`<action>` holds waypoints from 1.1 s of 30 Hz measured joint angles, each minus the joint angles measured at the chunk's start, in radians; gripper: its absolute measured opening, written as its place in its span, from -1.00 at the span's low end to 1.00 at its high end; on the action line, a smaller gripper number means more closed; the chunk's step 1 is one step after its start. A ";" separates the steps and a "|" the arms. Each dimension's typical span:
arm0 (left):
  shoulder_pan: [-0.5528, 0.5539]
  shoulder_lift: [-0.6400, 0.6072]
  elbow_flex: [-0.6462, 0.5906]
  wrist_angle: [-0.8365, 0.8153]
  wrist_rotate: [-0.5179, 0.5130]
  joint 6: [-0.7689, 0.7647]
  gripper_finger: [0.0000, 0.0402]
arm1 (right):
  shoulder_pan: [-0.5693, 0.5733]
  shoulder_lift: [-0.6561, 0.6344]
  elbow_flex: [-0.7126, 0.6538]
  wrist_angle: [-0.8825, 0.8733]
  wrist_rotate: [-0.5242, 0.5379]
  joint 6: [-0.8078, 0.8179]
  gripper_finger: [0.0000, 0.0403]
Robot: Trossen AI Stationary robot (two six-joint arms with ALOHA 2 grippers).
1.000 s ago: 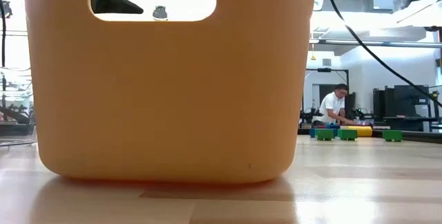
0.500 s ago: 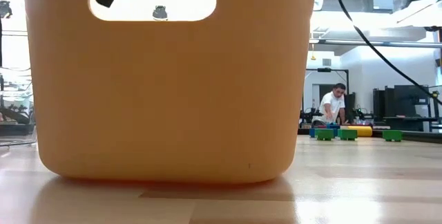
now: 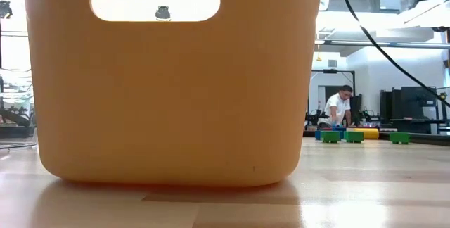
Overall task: Sort blocks
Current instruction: Put the square yellow wooden block into the top left transparent bin
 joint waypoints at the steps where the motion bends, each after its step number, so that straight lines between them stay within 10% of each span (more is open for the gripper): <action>1: 0.004 0.000 0.000 0.012 0.006 0.014 0.10 | -0.003 0.000 0.000 0.000 0.000 0.000 -0.38; 11: 0.011 0.000 0.000 0.018 0.089 0.173 0.09 | -0.016 0.000 0.000 -0.003 0.001 0.041 -0.37; 21: 0.013 0.000 0.000 0.018 0.109 0.201 -0.38 | -0.016 -0.001 0.000 -0.007 0.001 0.076 -0.22; 33: -0.015 -0.044 0.001 -0.095 0.040 -0.019 -0.38 | -0.048 -0.137 0.001 -0.265 -0.004 -0.019 0.15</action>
